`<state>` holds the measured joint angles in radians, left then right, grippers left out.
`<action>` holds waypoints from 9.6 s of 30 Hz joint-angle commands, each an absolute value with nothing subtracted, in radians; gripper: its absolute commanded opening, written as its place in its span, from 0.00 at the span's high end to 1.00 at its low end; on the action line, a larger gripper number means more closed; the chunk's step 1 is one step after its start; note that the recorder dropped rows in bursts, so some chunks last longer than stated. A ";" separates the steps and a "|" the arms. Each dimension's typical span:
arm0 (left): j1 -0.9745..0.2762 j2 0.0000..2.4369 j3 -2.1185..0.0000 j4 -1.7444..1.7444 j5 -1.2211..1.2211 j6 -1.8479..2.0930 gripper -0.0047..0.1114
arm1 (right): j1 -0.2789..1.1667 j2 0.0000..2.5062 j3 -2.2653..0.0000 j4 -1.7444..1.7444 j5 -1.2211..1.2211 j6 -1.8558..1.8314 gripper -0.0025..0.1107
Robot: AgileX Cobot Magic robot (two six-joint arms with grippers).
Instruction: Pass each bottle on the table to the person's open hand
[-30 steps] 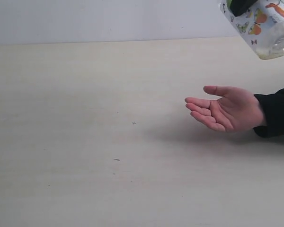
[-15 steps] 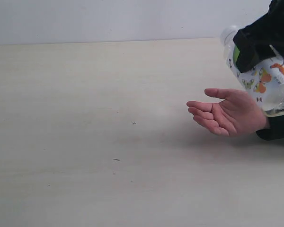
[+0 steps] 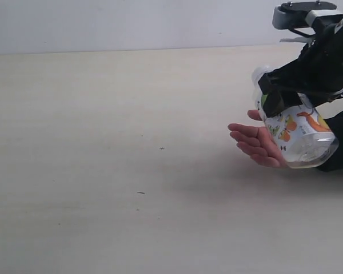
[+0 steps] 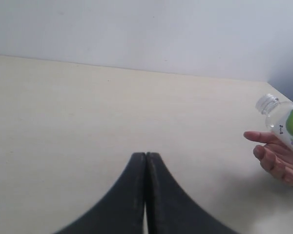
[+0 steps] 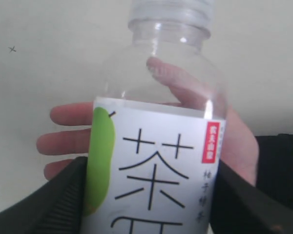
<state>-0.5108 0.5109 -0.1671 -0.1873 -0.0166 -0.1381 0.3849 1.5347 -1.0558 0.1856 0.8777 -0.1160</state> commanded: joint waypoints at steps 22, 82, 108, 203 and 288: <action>-0.509 0.508 -0.164 -0.188 -0.022 -0.134 0.96 | 0.384 1.638 -1.053 0.209 0.790 -0.147 0.73; -0.509 0.508 -0.164 -0.188 -0.022 -0.134 0.96 | 0.384 0.767 -1.053 0.236 0.795 -0.154 0.98; -0.509 0.508 -0.164 -0.188 -0.022 -0.134 0.96 | 0.384 0.592 -1.006 0.079 0.716 -0.201 0.98; -0.143 0.206 -0.164 -0.185 0.056 -0.018 0.96 | 0.024 0.000 0.000 0.102 0.239 -0.234 0.98; -0.103 0.000 0.000 -0.194 0.361 0.150 0.96 | 0.059 0.000 0.000 0.102 0.237 -0.233 0.98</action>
